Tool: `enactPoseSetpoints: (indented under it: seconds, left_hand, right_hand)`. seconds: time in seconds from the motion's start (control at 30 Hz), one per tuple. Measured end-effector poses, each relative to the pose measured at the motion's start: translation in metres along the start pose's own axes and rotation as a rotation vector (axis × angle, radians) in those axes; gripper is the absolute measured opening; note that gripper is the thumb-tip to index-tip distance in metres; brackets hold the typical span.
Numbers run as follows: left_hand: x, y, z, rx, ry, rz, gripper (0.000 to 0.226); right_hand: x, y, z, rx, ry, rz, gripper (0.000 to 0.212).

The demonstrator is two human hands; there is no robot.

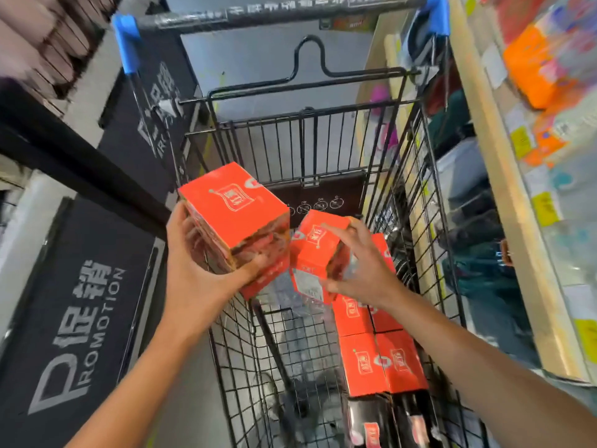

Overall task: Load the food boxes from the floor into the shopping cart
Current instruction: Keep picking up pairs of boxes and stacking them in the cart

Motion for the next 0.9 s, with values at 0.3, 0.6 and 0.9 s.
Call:
enactPoseSetpoints:
  seconds: [0.3, 0.6, 0.9]
  left_hand:
    - [-0.018, -0.011, 0.008, 0.003, 0.007, 0.003, 0.118]
    - [-0.016, -0.037, -0.001, -0.01, -0.056, 0.067, 0.117]
    - [-0.011, -0.052, -0.017, -0.045, -0.085, 0.13, 0.122]
  right_hand:
    - [-0.052, 0.034, -0.055, 0.009, -0.134, 0.046, 0.093]
    - [-0.045, 0.102, -0.083, 0.427, -0.382, -0.028, 0.117]
    - [-0.035, 0.142, -0.084, 0.683, -0.426, -0.107, 0.094]
Point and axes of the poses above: each hand's wrist, its own x-axis away from the middle knuckle, its own z-axis out of the back of the hand, y = z × x, the point moved 9 cm from there along -x, towards the middle knuckle, and after that the axes turned 4 degrees about y, right-handed, at the moved point
